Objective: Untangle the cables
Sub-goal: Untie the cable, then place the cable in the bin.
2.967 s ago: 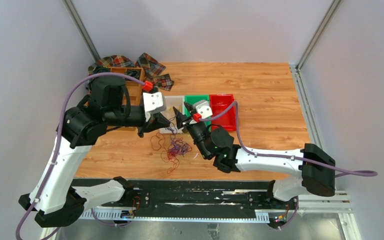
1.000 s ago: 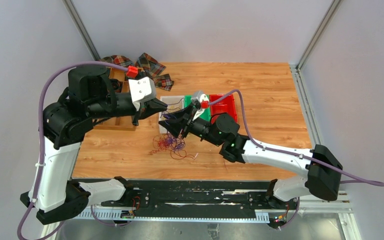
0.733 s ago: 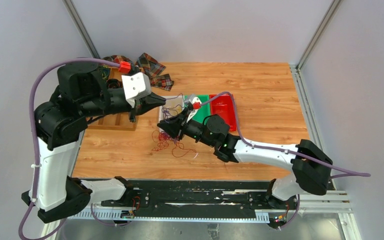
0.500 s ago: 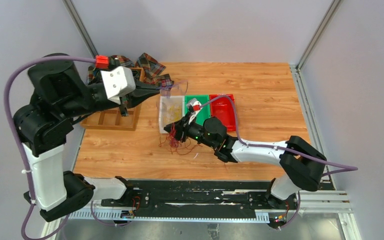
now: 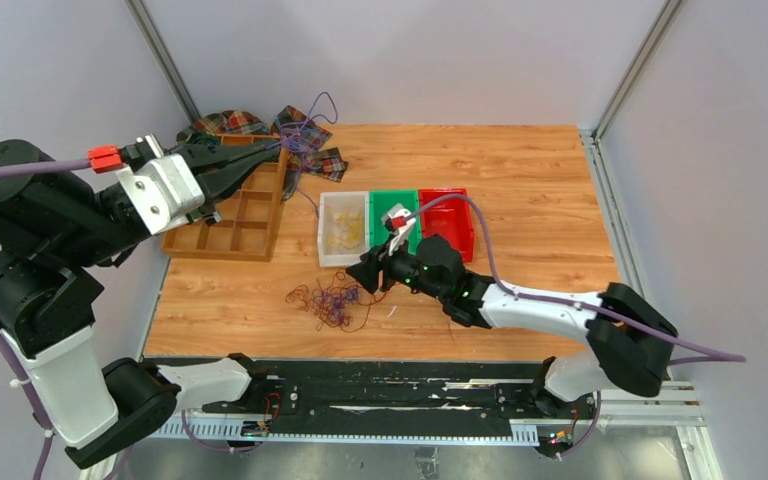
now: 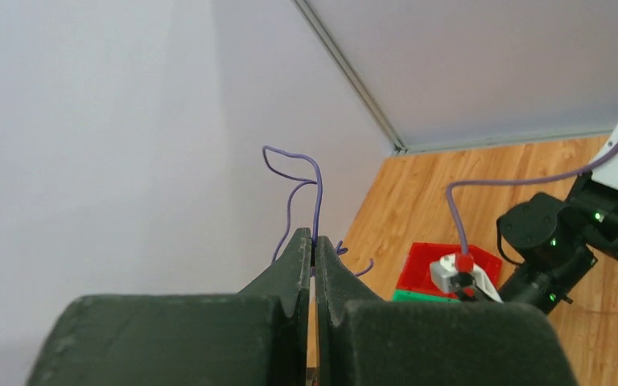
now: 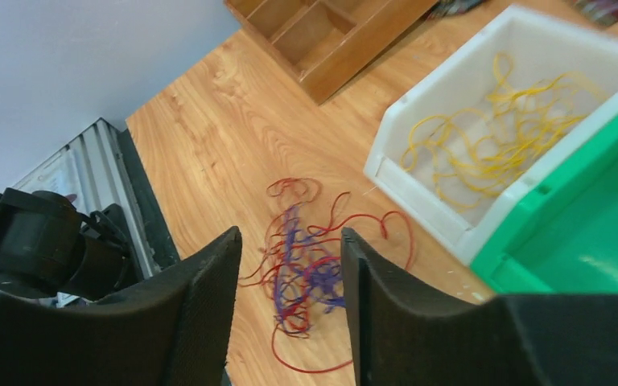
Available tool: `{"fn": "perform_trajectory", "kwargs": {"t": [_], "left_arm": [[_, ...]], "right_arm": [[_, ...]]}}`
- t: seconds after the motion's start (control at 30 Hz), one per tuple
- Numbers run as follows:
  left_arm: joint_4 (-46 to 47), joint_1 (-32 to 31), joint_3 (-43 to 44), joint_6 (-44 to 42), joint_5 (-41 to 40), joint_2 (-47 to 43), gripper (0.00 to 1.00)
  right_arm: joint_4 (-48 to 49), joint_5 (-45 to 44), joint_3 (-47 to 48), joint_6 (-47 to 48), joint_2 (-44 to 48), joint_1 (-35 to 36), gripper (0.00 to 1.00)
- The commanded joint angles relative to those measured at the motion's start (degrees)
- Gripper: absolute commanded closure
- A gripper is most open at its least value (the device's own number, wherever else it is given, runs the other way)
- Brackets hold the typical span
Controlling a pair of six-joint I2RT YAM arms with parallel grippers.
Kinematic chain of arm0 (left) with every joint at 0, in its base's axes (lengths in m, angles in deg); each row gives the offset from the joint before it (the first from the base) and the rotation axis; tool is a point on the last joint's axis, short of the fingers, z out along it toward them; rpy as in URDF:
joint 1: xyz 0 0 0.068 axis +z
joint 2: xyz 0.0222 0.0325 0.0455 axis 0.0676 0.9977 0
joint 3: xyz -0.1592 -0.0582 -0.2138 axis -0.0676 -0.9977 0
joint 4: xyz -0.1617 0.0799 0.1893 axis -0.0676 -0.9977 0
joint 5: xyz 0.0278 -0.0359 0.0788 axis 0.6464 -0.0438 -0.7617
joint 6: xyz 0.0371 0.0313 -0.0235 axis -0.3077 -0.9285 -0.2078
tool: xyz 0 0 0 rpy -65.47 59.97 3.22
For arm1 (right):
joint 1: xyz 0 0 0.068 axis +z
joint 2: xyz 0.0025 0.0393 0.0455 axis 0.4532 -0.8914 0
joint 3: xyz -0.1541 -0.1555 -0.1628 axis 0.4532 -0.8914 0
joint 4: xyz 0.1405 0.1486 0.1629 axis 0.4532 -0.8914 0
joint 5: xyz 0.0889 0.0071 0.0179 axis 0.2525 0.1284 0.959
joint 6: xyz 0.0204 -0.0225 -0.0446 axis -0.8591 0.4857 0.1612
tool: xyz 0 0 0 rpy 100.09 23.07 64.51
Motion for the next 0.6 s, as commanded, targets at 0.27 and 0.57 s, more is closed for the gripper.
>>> {"fn": "perform_trajectory", "kwargs": {"t": [0.27,0.57], "left_arm": [[3.58,-0.15,-28.97,1.32,5.61,-6.30,1.00],[9.27,-1.45,-35.65,-0.11,7.56,4.55,1.00]], "right_arm": [[-19.92,-22.44,4.71,13.99,25.58,-1.99,0.37],[-43.84,-52.23,3.80,3.65,29.47,-12.44,0.36]]}}
